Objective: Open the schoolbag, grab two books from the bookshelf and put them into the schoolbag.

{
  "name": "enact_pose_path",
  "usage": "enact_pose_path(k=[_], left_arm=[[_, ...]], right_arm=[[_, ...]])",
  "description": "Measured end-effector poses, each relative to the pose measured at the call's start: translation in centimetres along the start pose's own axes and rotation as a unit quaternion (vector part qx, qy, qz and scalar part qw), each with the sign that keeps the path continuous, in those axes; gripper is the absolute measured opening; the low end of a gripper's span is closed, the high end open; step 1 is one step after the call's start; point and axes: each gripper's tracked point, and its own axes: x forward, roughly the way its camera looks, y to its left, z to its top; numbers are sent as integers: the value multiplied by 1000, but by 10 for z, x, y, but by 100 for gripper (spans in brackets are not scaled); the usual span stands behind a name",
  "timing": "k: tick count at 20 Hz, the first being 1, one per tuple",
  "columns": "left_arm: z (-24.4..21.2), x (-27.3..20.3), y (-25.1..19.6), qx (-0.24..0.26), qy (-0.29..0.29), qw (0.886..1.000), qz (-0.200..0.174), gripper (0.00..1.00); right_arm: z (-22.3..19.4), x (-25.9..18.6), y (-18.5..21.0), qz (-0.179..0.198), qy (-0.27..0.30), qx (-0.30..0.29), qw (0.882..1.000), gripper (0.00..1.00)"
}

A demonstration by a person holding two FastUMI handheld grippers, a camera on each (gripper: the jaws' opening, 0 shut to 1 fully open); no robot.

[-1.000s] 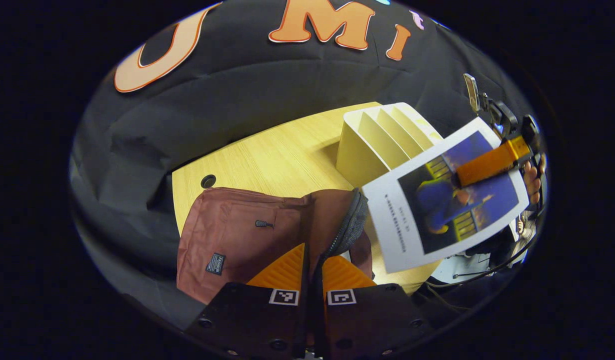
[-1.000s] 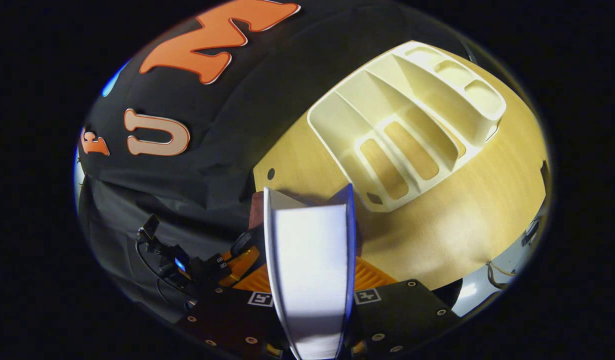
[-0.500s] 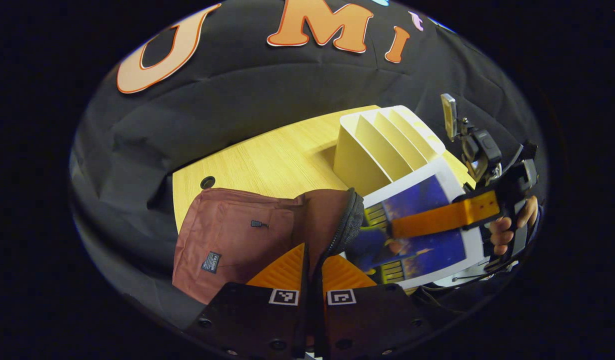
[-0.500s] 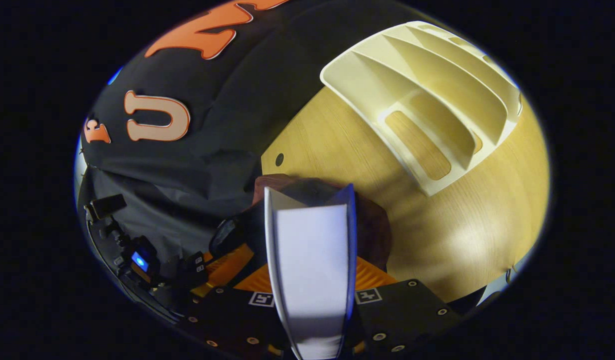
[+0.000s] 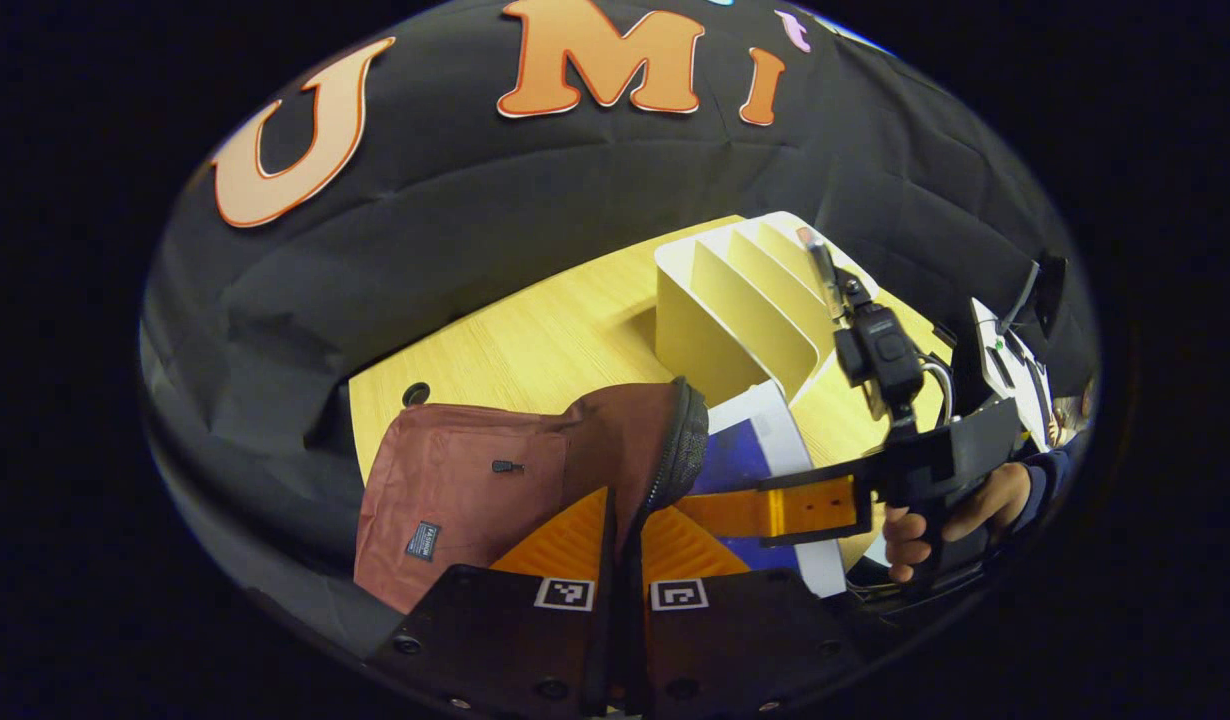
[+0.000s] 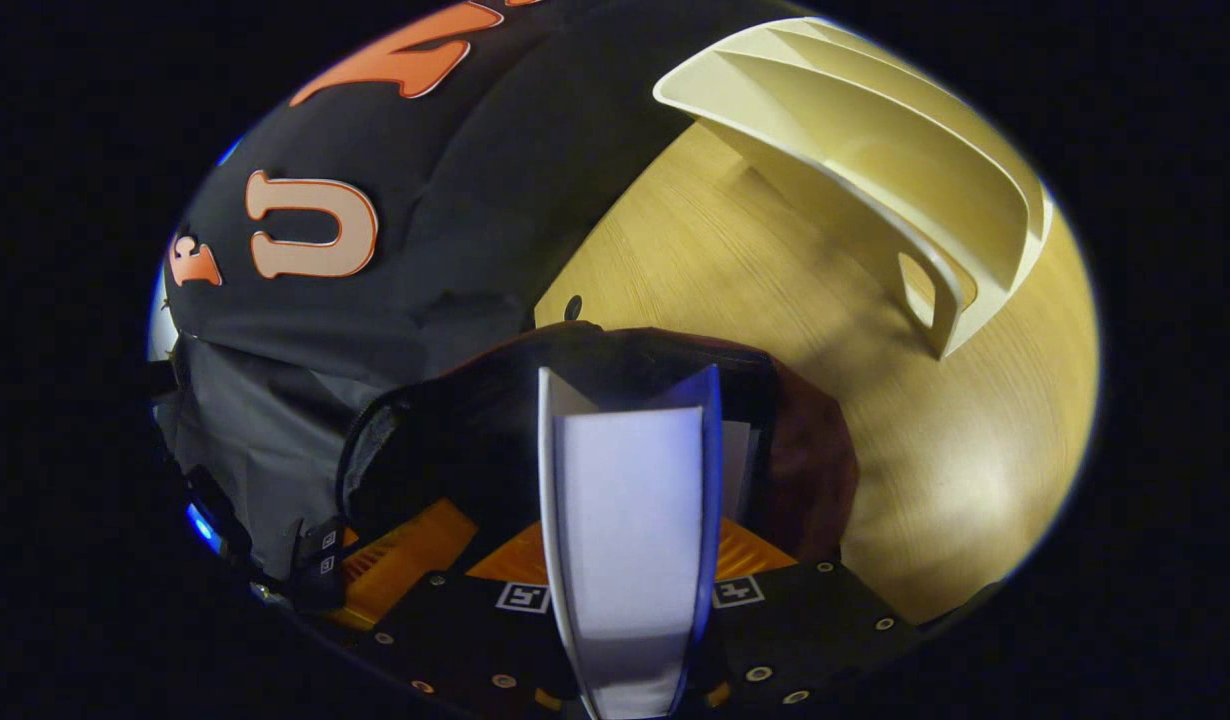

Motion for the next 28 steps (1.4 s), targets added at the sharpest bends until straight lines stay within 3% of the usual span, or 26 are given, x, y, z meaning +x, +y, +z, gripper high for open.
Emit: enact_pose_path(k=[6,7,13,18,20,21,22,23,24,25,28], left_arm=[[4,-8,-5,1,-8,1000,-11,7],[5,-9,-4,-2,-10,1000,-13,7],[13,-17,-12,-16,-17,1000,-19,7],[6,-18,13,-11,-11,1000,6,6],[5,-18,16,-26,-10,1000,5,6],[5,-17,18,-32,-10,999,5,6],[4,-14,20,-40,-11,999,6,6],[2,-13,22,-49,-10,999,4,6],[1,-14,22,-55,-11,998,3,6],[0,-13,23,-58,-11,998,2,6],[1,-12,27,-58,-15,998,3,6]], right_arm=[[-15,32,13,15,7,11,1000,41],[-16,37,16,18,6,13,1000,30],[-20,62,25,41,8,20,999,31],[-20,83,30,47,11,21,999,32],[-26,84,15,3,31,15,999,37],[-24,84,7,-21,36,4,999,47],[-23,80,-2,-41,43,-3,998,71],[-20,75,-9,-58,50,-2,997,84],[-19,69,-17,-69,56,4,996,75],[-19,59,-23,-81,60,7,995,97],[-13,43,-34,-101,61,15,993,98]])
